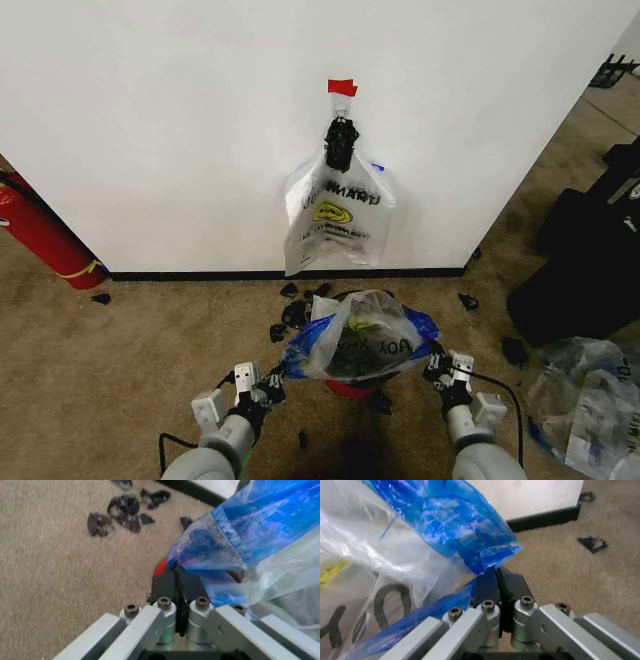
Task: Pick up the garbage bag from the wall and place it over the trash bin.
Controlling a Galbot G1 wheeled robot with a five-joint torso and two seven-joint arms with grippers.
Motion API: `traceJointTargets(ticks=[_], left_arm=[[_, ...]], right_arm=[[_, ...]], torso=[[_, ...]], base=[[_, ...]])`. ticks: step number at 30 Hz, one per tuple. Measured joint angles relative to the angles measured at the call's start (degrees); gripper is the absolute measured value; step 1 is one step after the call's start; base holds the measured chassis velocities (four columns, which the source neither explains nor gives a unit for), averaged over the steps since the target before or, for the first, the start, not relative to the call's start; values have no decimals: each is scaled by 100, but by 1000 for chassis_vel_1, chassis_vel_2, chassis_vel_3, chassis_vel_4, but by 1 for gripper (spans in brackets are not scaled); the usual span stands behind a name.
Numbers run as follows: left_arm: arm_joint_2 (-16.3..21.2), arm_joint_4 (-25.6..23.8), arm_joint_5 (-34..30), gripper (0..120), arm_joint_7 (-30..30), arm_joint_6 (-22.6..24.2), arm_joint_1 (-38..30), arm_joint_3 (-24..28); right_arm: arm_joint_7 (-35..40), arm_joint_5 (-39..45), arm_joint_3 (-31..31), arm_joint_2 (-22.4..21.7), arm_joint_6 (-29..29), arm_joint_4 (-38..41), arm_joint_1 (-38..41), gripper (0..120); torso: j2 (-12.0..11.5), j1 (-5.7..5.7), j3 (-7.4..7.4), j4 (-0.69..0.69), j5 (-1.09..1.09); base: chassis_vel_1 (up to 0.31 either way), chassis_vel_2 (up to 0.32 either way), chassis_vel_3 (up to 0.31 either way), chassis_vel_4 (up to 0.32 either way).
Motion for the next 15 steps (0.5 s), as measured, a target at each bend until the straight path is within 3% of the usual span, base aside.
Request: traceJointTargets(ticks=[4,9,15], left_arm=[[14,-66,-24,0,-20,34,145,-38],[107,-577,-3,0,115,-42,554,-337],[171,-701,140,0,122,42,844,-299]], right_arm=[[-120,-14,12,1,-71,40,-104,0],[-294,-78,100,43,109,310,-485,0],[-307,-239,124,64,134,328,-667,0]], torso=[[0,0,0,0,0],[0,0,-1,0,1],[0,0,-1,0,0]], base=[[0,0,0,0],[0,0,0,0],[0,0,0,0]])
